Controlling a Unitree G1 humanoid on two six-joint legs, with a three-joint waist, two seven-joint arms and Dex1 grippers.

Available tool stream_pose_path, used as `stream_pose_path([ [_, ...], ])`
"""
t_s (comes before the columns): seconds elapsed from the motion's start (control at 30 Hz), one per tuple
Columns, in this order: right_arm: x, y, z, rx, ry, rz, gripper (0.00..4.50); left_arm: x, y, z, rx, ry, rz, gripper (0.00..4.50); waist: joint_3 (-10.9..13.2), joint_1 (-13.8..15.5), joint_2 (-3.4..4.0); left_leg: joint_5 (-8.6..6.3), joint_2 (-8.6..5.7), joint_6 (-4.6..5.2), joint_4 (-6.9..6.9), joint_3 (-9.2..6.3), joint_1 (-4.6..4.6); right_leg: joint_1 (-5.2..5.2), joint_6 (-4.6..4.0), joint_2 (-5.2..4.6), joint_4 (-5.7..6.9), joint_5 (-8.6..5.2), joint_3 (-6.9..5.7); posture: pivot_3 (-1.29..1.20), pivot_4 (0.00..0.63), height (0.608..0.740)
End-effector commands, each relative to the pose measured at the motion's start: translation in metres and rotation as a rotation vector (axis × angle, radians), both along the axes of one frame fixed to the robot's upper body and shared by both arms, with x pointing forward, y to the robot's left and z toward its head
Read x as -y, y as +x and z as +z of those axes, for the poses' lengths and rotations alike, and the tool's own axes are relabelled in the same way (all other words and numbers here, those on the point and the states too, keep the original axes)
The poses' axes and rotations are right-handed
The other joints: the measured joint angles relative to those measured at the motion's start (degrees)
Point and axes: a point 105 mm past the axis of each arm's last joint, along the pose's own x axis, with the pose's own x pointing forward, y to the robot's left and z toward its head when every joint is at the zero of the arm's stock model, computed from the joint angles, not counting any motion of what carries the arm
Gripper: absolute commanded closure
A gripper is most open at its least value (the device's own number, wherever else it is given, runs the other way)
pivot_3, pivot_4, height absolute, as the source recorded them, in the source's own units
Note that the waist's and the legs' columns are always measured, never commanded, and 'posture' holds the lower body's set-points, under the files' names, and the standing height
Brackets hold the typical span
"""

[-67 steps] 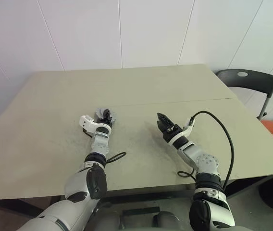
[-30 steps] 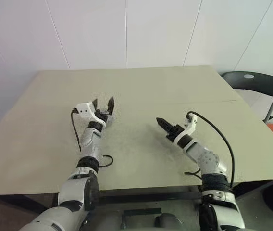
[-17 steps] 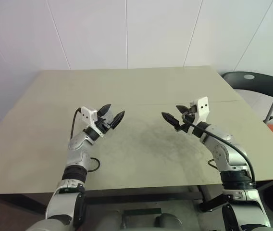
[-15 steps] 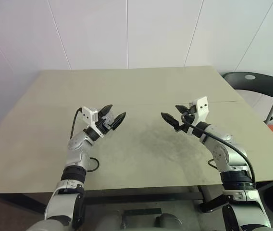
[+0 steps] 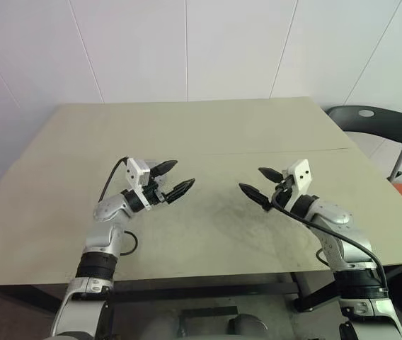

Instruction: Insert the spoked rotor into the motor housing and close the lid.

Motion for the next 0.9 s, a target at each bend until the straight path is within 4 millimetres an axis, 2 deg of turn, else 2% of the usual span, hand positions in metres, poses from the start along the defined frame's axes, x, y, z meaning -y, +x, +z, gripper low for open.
stream_pose_path([
  [0.03,-0.003,-0.001,0.009,0.06,0.008,0.001,0.06,0.0,-0.005,0.012,0.049,0.007,-0.026,0.0,0.0,0.1,0.0,0.0,0.0,0.0,0.0,-0.01,0.0,-0.01,0.0,0.0,0.0,0.0,0.0,0.0,0.0,0.74],
  [0.37,-0.003,-0.001,0.018,0.093,0.032,0.009,0.06,-0.001,-0.007,0.014,0.056,0.013,-0.027,0.0,0.0,0.0,0.0,-0.01,-0.01,-0.02,0.0,-0.01,0.0,-0.01,-0.01,-0.01,-0.02,0.0,0.0,0.0,0.0,0.74],
  [0.9,-0.003,0.0,0.021,0.118,0.008,0.01,0.06,0.009,-0.007,0.015,0.05,0.025,-0.035,0.0,0.0,0.1,0.0,0.03,-0.01,0.04,0.0,0.0,0.0,0.02,-0.01,0.0,-0.02,0.0,0.0,0.0,0.0,0.74],
])
